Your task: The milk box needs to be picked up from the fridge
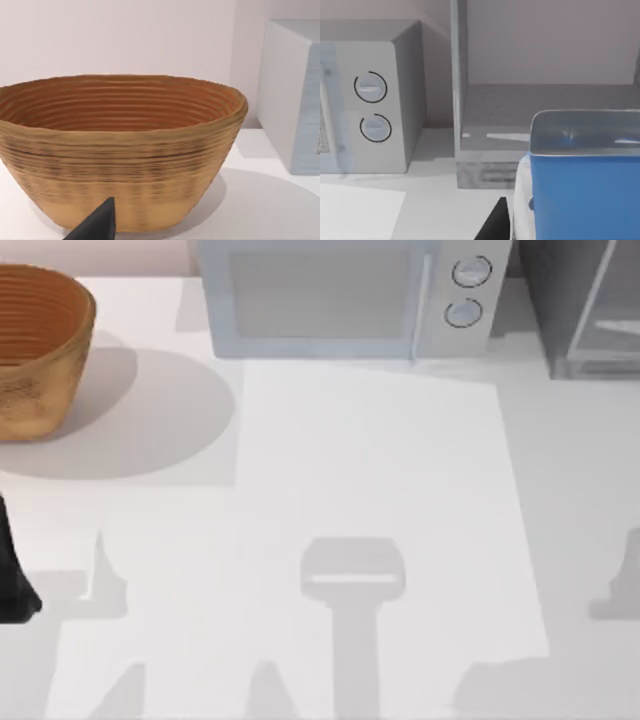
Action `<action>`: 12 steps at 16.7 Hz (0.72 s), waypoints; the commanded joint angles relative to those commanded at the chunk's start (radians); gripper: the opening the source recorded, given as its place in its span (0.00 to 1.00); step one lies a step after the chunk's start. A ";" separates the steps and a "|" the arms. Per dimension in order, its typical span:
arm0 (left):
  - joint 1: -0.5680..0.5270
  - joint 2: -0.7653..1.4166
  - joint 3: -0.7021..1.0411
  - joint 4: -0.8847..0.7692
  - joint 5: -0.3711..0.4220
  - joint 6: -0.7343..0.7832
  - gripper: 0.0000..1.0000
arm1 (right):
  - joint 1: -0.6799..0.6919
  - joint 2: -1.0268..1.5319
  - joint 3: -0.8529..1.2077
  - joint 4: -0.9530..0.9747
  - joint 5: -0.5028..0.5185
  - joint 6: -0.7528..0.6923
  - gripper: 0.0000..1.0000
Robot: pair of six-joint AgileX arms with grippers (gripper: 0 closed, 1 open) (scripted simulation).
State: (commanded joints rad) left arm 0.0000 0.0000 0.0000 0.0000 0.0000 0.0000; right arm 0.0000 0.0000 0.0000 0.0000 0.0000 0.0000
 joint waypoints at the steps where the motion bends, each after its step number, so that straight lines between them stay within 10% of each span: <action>1: 0.000 0.000 0.000 0.000 0.000 0.000 1.00 | 0.000 0.000 0.000 0.000 0.000 0.000 0.00; 12: 0.000 0.000 0.000 0.000 0.000 0.000 1.00 | -0.006 0.338 0.136 0.307 -0.077 0.078 0.00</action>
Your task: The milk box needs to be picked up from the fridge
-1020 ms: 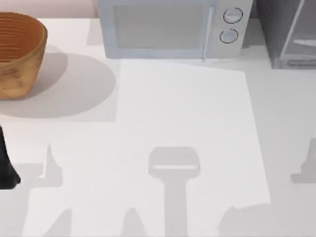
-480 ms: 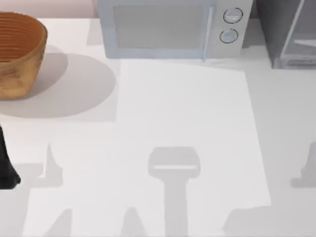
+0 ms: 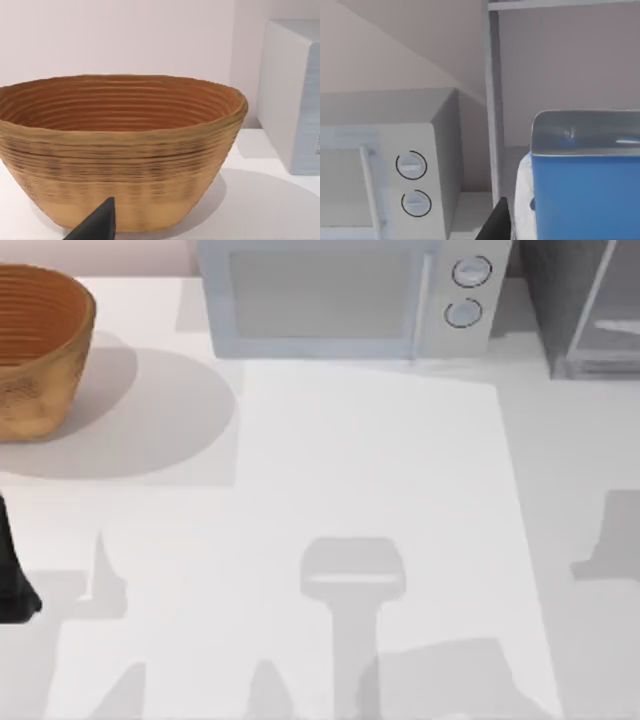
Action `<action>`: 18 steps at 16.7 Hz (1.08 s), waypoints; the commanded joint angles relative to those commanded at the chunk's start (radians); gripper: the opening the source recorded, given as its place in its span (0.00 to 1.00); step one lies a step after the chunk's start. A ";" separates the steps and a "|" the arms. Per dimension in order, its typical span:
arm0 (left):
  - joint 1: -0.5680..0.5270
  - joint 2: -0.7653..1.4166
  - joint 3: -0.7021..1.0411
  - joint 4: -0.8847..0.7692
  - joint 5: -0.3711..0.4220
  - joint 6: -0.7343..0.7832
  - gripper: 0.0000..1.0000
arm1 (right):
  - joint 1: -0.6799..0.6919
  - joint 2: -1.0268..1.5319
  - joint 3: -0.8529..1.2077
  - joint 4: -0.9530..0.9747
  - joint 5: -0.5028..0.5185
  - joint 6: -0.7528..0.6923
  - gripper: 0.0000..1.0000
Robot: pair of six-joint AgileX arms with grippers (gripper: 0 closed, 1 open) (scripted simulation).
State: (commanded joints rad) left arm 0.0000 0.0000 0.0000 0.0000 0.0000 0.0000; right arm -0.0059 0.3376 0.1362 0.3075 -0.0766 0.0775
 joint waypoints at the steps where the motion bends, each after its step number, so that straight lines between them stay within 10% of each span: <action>1: 0.000 0.000 0.000 0.000 0.000 0.000 1.00 | -0.001 0.076 0.031 0.071 -0.021 0.010 0.00; 18: 0.000 0.000 0.000 0.000 0.000 0.000 1.00 | 0.024 1.645 0.436 1.226 -0.568 -0.006 0.00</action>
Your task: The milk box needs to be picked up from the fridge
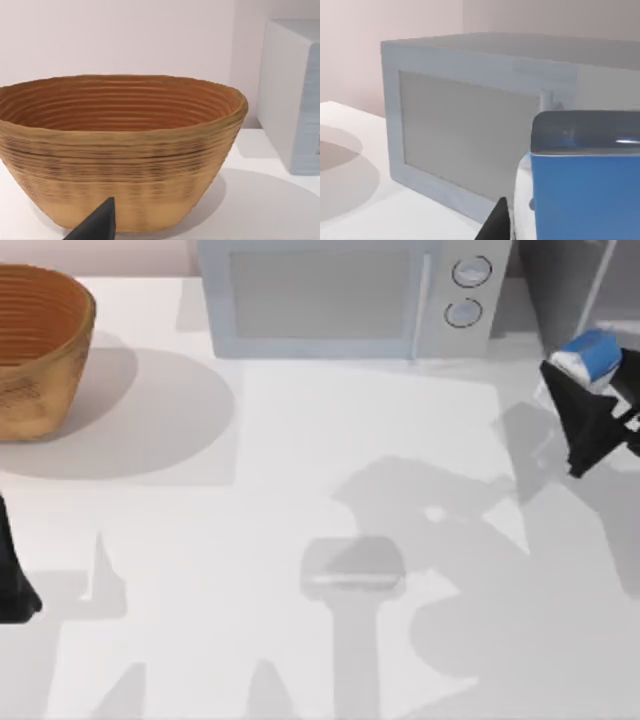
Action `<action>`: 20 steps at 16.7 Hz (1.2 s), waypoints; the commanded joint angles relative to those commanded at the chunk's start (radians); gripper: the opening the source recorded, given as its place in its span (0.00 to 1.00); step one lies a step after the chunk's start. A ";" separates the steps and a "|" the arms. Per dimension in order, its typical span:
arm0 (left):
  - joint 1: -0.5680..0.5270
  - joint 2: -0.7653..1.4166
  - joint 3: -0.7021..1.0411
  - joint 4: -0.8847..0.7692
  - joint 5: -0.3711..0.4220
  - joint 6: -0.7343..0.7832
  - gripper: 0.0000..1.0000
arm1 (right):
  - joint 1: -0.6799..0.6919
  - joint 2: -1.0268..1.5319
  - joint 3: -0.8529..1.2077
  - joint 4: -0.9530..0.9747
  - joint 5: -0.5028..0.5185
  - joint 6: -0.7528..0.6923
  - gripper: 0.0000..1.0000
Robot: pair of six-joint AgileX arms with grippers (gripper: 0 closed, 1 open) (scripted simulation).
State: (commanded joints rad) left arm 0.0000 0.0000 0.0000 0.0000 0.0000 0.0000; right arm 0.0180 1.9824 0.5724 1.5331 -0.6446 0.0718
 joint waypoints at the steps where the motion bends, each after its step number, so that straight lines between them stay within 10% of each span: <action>1: 0.000 0.000 0.000 0.000 0.000 0.000 1.00 | -0.001 0.057 0.003 0.028 -0.021 -0.005 0.00; 20: 0.000 0.000 0.000 0.000 0.000 0.000 1.00 | 0.073 0.348 0.186 0.055 0.007 -0.047 0.00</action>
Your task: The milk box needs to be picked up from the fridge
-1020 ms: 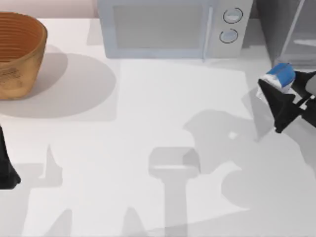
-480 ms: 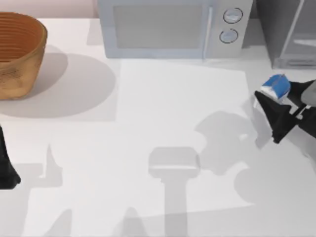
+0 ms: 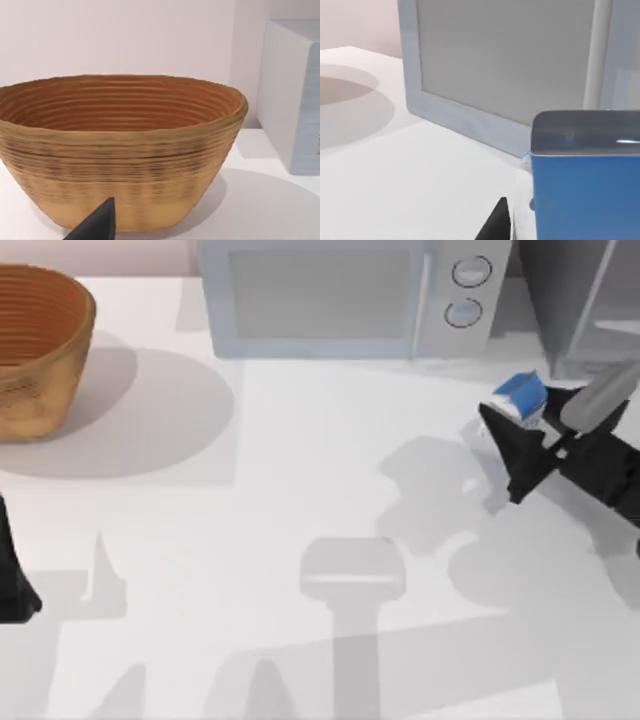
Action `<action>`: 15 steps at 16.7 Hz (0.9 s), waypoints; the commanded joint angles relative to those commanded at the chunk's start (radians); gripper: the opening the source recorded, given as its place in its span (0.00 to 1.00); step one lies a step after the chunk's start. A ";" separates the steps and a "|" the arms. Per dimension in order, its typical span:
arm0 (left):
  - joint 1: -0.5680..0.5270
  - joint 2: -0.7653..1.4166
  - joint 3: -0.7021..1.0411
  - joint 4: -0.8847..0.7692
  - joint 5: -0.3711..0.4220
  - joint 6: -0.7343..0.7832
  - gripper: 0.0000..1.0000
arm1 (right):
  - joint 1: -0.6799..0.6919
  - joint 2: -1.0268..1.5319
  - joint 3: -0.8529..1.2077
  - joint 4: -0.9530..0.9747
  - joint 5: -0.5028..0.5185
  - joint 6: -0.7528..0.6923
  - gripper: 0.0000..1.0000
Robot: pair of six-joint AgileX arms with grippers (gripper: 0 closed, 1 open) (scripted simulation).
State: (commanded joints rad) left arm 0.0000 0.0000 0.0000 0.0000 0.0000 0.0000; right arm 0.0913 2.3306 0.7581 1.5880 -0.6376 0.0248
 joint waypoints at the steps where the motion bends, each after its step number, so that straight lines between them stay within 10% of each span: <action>1: 0.000 0.000 0.000 0.000 0.000 0.000 1.00 | 0.017 0.015 0.026 -0.010 0.013 -0.003 0.00; 6: 0.000 0.000 0.000 0.000 0.000 0.000 1.00 | 0.032 0.028 0.046 -0.019 0.023 -0.005 0.00; 15: 0.000 0.000 0.000 0.000 0.000 0.000 1.00 | 0.032 0.028 0.046 -0.019 0.023 -0.005 0.68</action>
State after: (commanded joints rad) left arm 0.0000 0.0000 0.0000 0.0000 0.0000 0.0000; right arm 0.1235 2.3582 0.8038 1.5690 -0.6146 0.0196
